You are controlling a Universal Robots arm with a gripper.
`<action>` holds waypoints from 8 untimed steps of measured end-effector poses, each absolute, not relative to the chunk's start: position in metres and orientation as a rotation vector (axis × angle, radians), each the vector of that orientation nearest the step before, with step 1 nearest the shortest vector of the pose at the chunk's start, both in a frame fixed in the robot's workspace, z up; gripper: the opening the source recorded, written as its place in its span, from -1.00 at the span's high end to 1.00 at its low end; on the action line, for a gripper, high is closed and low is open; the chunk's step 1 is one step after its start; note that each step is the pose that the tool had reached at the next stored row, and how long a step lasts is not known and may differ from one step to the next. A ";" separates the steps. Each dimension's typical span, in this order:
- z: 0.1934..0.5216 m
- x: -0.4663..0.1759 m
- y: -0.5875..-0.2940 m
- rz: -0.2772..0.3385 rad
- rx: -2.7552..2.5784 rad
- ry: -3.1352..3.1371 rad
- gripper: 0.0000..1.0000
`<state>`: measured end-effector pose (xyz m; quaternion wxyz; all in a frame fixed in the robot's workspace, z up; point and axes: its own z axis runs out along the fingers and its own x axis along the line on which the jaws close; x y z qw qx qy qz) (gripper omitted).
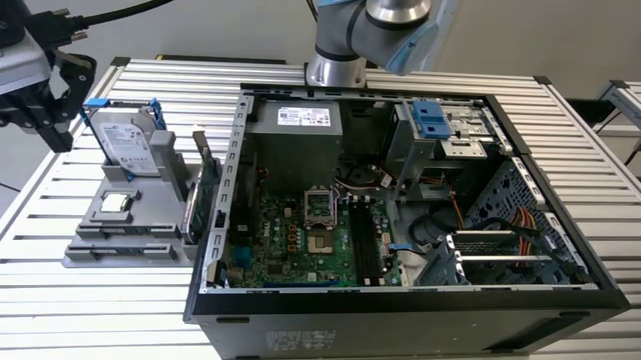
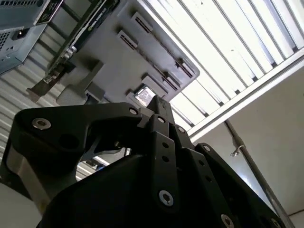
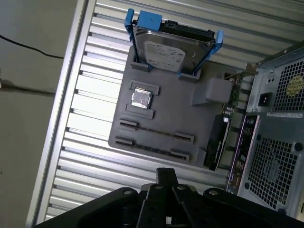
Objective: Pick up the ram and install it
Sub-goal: 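Pick up the ram and move it above insertion slot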
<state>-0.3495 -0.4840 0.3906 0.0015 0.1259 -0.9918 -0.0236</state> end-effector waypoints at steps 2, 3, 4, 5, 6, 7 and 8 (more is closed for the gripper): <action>0.391 -0.350 -0.484 -0.074 0.442 -3.106 1.00; 0.391 -0.350 -0.484 -0.074 0.464 -3.102 1.00; 0.391 -0.350 -0.484 -0.074 0.487 -3.098 1.00; 0.391 -0.350 -0.484 -0.074 0.510 -3.094 1.00; 0.391 -0.350 -0.484 -0.074 0.533 -3.090 1.00; 0.391 -0.350 -0.484 -0.074 0.557 -3.085 1.00; 0.391 -0.350 -0.484 -0.074 0.580 -3.081 1.00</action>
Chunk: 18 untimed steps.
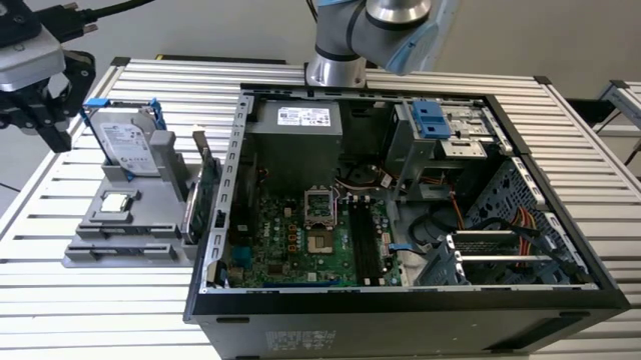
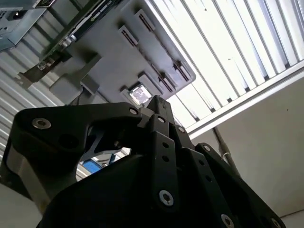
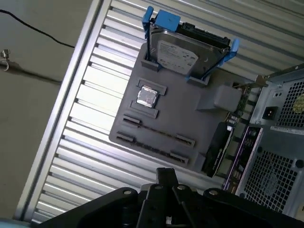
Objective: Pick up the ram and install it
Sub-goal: 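Pick up the ram and move it above insertion slot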
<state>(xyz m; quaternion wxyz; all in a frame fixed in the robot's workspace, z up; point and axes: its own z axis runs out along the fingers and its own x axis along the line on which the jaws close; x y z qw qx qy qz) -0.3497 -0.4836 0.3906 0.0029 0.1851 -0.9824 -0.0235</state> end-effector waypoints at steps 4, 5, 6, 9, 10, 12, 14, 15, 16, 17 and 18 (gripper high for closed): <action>0.391 -0.350 -0.483 -0.073 0.673 -3.060 1.00; 0.391 -0.350 -0.483 -0.073 0.696 -3.055 1.00; 0.391 -0.350 -0.483 -0.073 0.717 -3.050 1.00; 0.391 -0.350 -0.483 -0.073 0.778 -3.034 1.00; 0.391 -0.350 -0.483 -0.073 0.796 -3.029 1.00; 0.391 -0.350 -0.483 -0.072 0.836 -3.017 1.00; 0.391 -0.350 -0.483 -0.072 0.874 -3.006 1.00; 0.391 -0.350 -0.483 -0.072 0.893 -3.000 1.00; 0.391 -0.350 -0.483 -0.072 0.911 -2.994 1.00; 0.391 -0.350 -0.483 -0.072 0.926 -2.990 1.00; 0.391 -0.350 -0.483 -0.072 0.938 -2.986 1.00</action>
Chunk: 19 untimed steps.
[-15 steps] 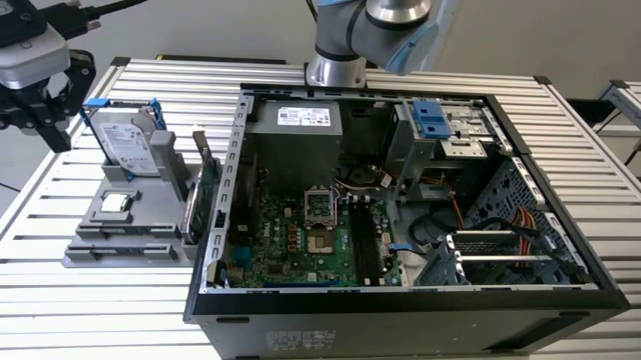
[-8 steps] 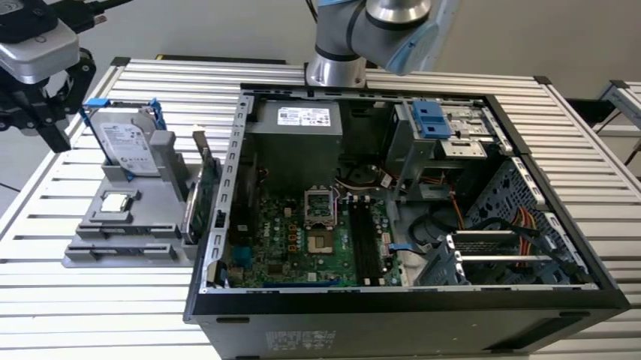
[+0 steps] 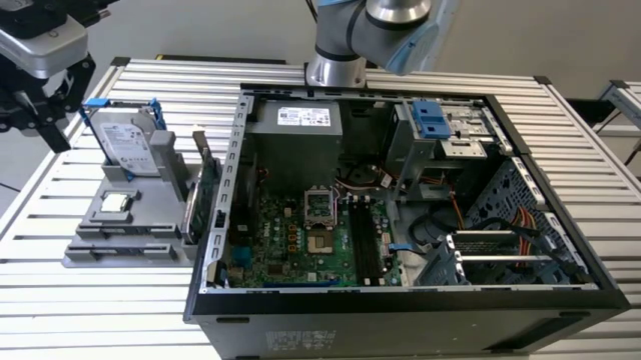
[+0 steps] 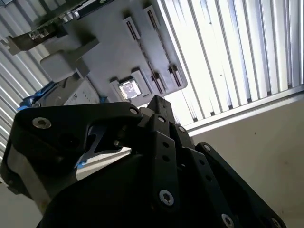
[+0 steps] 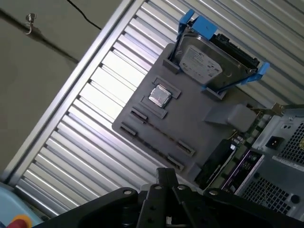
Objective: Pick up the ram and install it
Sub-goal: 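Pick up the ram and move it above insertion slot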
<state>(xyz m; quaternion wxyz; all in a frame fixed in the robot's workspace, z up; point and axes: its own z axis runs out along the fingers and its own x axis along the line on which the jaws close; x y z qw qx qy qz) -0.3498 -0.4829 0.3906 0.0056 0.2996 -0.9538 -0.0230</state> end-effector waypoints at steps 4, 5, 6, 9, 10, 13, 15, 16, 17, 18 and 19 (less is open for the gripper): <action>0.391 -0.350 -0.483 -0.072 0.985 -2.970 1.00; 0.391 -0.350 -0.483 -0.072 1.002 -2.964 1.00; 0.391 -0.350 -0.483 -0.071 1.025 -2.956 1.00; 0.391 -0.350 -0.482 -0.071 1.091 -2.931 1.00; 0.391 -0.350 -0.482 -0.071 1.109 -2.924 1.00; 0.391 -0.350 -0.482 -0.070 1.158 -2.904 1.00; 0.391 -0.350 -0.482 -0.070 1.185 -2.893 1.00; 0.391 -0.350 -0.482 -0.070 1.208 -2.883 1.00; 0.391 -0.350 -0.482 -0.070 1.230 -2.873 1.00; 0.391 -0.350 -0.482 -0.070 1.246 -2.866 1.00; 0.391 -0.350 -0.482 -0.069 1.262 -2.858 1.00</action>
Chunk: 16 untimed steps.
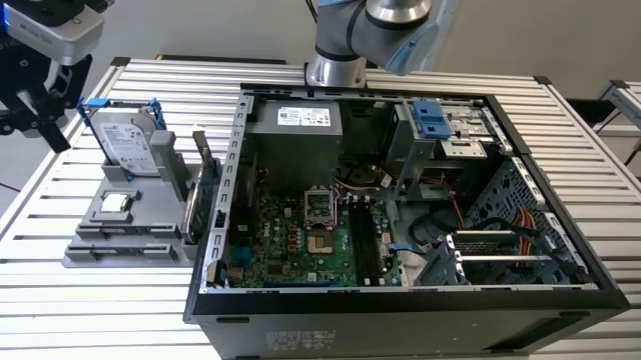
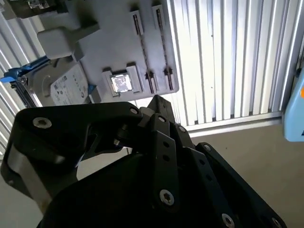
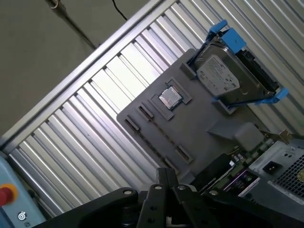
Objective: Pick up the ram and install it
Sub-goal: 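Pick up the ram and move it above insertion slot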
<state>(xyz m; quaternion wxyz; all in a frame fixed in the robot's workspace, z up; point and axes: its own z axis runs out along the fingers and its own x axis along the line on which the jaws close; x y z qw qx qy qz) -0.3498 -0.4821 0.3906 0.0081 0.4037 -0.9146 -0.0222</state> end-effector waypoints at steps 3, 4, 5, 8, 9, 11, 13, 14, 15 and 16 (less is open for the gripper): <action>0.391 -0.350 -0.482 -0.069 1.327 -2.828 1.00; 0.391 -0.350 -0.482 -0.069 1.349 -2.817 1.00; 0.391 -0.350 -0.482 -0.068 1.366 -2.808 1.00; 0.391 -0.350 -0.482 -0.068 1.427 -2.777 1.00; 0.391 -0.350 -0.482 -0.067 1.449 -2.765 1.00; 0.391 -0.350 -0.482 -0.067 1.489 -2.743 1.00; 0.391 -0.350 -0.482 -0.067 1.529 -2.720 1.00; 0.391 -0.350 -0.481 -0.066 1.554 -2.705 1.00; 0.391 -0.350 -0.481 -0.066 1.578 -2.691 1.00; 0.391 -0.350 -0.481 -0.066 1.601 -2.677 1.00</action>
